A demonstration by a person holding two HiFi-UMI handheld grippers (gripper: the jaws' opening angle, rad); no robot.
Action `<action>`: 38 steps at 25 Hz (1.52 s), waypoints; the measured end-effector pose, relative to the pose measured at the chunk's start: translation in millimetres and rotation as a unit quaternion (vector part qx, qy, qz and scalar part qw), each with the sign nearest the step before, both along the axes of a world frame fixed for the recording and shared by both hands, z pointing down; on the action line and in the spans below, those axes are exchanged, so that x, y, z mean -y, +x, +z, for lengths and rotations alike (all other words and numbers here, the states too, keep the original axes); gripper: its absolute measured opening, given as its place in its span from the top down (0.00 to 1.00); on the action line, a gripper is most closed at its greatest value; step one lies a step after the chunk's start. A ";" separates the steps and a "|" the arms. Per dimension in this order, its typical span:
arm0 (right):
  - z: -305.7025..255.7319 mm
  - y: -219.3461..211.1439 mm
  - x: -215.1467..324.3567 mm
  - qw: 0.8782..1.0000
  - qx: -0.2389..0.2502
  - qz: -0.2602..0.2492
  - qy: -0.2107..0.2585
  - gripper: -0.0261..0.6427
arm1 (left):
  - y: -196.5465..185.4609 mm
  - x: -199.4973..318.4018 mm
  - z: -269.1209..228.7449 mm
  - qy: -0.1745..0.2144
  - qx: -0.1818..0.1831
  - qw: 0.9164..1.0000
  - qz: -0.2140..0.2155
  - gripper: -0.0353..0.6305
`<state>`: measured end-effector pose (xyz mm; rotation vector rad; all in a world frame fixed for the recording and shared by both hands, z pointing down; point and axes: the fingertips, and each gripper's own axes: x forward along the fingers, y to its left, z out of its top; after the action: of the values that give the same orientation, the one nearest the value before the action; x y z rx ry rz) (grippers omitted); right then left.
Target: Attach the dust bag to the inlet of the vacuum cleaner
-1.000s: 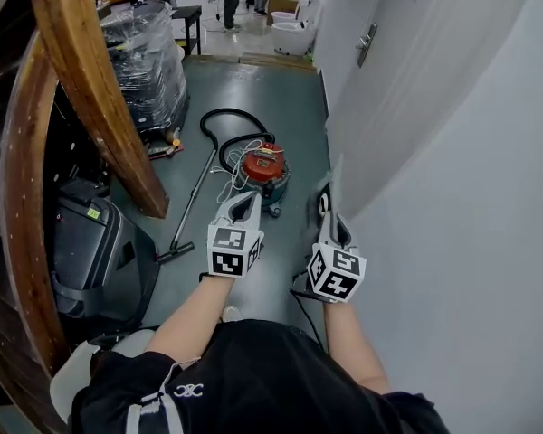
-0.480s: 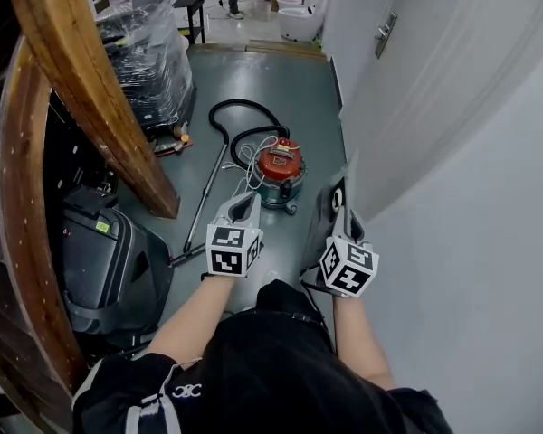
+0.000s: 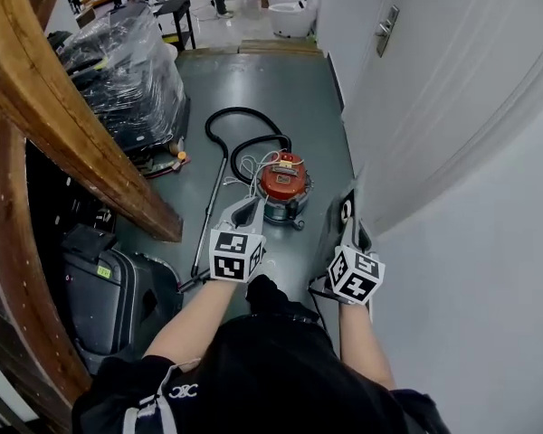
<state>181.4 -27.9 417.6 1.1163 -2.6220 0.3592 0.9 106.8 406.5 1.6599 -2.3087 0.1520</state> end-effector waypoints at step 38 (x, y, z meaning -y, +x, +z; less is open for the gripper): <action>36.7 -93.6 164.3 0.981 -0.013 0.181 -0.069 0.94 | -109.2 276.6 31.7 -0.083 -0.010 0.964 0.251 0.95</action>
<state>87.9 -192.1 454.4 1.5366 -2.3230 0.5846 -108.3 -169.8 438.2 2.1040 -1.7563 0.4182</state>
